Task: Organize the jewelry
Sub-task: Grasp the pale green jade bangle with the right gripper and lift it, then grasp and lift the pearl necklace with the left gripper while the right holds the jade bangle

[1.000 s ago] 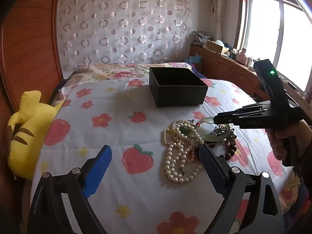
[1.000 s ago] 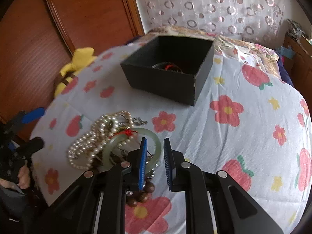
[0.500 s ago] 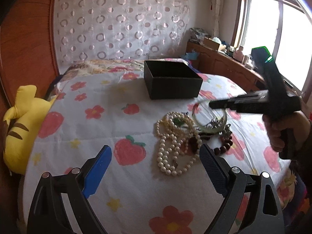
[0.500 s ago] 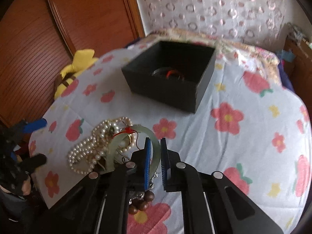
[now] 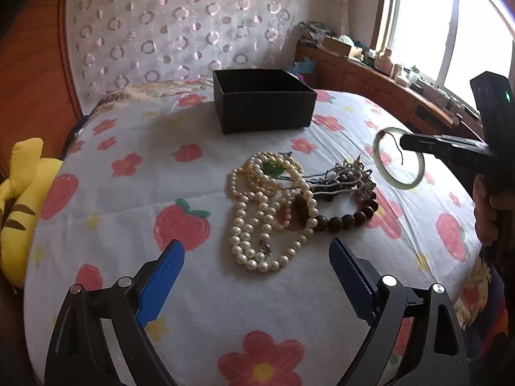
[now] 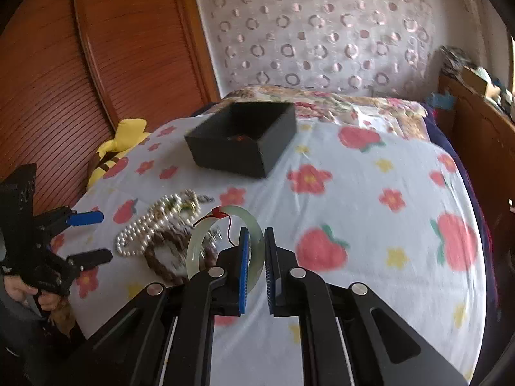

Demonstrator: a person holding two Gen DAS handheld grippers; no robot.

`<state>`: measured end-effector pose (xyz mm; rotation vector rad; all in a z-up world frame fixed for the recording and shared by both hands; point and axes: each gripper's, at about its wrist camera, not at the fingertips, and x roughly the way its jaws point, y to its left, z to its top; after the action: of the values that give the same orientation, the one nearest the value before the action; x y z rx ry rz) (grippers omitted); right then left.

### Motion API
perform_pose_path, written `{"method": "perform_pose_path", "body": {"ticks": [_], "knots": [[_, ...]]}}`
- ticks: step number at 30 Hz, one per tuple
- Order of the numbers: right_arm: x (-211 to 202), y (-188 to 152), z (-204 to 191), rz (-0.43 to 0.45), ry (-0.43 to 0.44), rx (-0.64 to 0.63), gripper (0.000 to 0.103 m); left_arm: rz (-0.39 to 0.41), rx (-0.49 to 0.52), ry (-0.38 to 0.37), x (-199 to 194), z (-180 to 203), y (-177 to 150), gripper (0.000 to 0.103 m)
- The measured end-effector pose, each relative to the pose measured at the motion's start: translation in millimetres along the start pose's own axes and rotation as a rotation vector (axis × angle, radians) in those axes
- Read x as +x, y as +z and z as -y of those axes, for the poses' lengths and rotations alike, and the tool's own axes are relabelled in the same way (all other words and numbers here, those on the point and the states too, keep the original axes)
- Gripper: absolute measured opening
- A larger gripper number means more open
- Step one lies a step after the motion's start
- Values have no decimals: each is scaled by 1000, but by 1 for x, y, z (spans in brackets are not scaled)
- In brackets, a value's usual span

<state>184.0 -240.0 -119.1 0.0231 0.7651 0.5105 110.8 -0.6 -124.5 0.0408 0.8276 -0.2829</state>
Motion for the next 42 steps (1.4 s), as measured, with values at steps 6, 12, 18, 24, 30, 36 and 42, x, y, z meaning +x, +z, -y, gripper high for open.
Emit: {"method": "perform_pose_path", "body": {"ticks": [6, 12, 18, 24, 30, 36, 42], "knots": [[-3, -20, 9, -10, -6, 36, 11, -40, -6, -8, 14, 1, 4, 88], [5, -33, 10, -36, -25, 41, 11, -61, 14, -38, 23, 3, 8, 70], [9, -37, 13, -43, -38, 52, 11, -75, 42, -19, 29, 7, 8, 67], [10, -38, 15, -46, -39, 57, 11, -68, 94, 24, 31, 11, 7, 44], [10, -40, 16, -44, -45, 55, 11, -35, 87, 4, 20, 5, 10, 5], [10, -40, 15, -45, -44, 53, 11, 23, 53, -35, -9, -4, 22, 5], [11, -40, 15, -46, -44, 54, 11, 57, 30, -43, -19, -11, 27, 5]]}}
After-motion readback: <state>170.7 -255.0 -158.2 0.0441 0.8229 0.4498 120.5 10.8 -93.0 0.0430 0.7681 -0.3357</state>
